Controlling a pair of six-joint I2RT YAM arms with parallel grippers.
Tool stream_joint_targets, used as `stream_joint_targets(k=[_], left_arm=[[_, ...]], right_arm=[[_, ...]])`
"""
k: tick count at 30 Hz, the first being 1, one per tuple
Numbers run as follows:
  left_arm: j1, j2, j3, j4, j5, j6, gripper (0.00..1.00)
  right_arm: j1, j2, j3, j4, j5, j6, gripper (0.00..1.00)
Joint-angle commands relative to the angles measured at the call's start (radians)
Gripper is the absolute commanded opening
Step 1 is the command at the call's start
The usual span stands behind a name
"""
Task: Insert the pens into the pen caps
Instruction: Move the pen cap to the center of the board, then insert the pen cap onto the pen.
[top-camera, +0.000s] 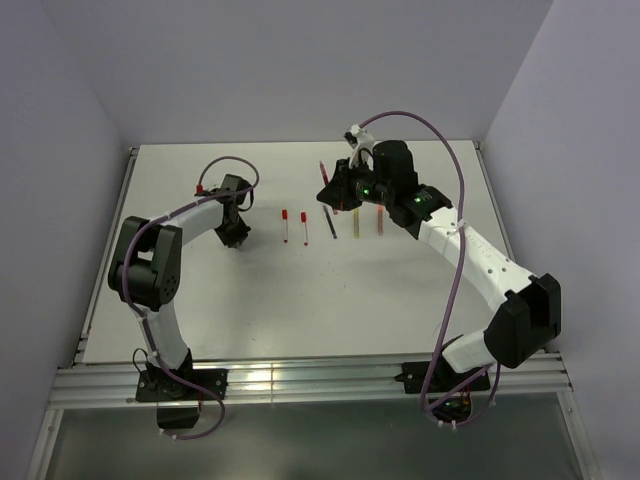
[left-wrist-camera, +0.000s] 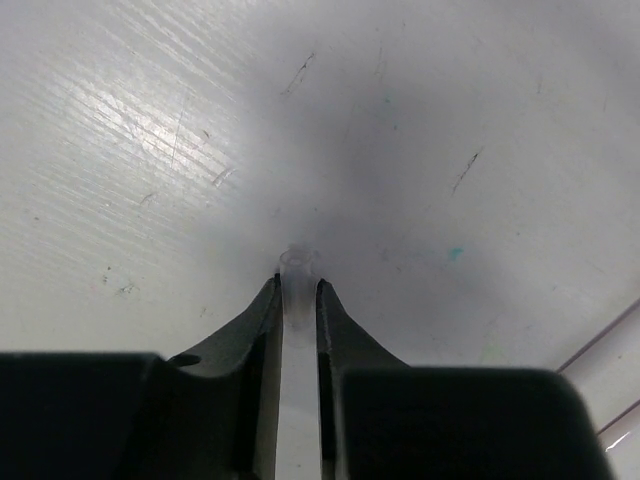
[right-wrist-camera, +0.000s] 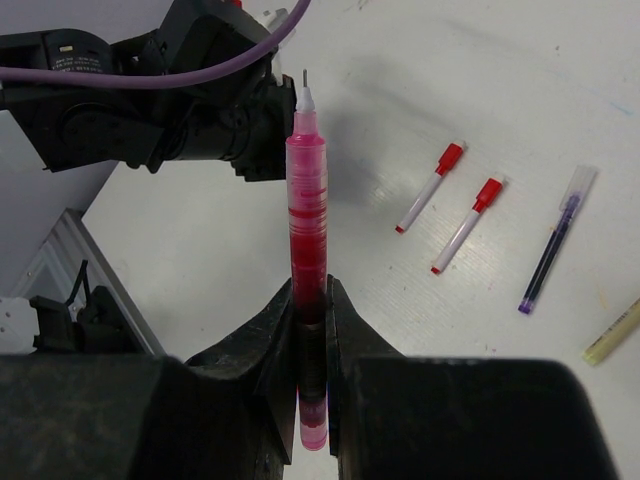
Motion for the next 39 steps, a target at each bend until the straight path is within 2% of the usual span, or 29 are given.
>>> stream_joint_targets(k=[1,9,39], left_arm=[[-0.008,0.012,-0.016,0.047,0.041,0.022,0.20],[-0.006,0.002,-0.024,0.081,0.065,0.044,0.32],[0.022,-0.121,-0.128,0.156,0.080,0.034,0.32]], right_arm=[[-0.006,0.006,0.019,0.008,-0.014,-0.016,0.00],[-0.007,0.009,0.021,0.007,-0.017,-0.018,0.00],[-0.006,0.009,0.019,0.010,-0.032,-0.015,0.00]])
